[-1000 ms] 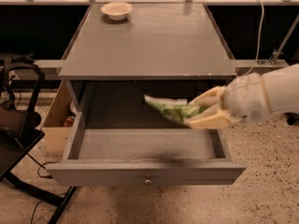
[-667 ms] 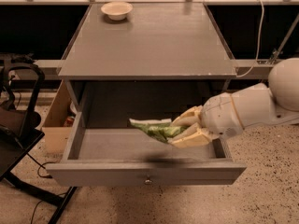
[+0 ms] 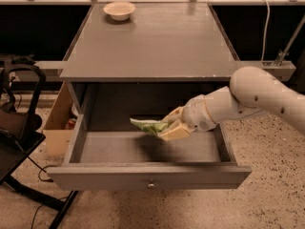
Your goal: Place green jalapeno chip bag into top drawer
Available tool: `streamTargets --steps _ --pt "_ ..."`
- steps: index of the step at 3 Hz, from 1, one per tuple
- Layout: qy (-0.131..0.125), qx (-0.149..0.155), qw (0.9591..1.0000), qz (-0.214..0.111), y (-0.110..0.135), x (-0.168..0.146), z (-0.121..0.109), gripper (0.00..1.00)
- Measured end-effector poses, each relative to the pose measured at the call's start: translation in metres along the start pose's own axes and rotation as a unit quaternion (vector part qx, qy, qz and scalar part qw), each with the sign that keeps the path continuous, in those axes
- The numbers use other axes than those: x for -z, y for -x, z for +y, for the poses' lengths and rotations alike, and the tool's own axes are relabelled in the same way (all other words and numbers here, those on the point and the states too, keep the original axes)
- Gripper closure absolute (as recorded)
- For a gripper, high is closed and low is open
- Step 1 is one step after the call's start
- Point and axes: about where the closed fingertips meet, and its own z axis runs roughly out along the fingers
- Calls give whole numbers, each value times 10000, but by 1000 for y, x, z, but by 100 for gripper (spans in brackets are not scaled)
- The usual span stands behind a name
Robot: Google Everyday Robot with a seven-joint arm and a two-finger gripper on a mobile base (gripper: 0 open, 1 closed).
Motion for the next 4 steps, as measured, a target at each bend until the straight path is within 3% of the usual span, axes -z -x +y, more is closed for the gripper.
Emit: streamTargets --steps 1,2,4 --pt "-143 -103 9998 -111 -8 -22 -8 100" --pt "-181 -105 9997 -117 -8 -23 -10 82" --pt "-180 -105 9997 -117 -8 -23 -10 35"
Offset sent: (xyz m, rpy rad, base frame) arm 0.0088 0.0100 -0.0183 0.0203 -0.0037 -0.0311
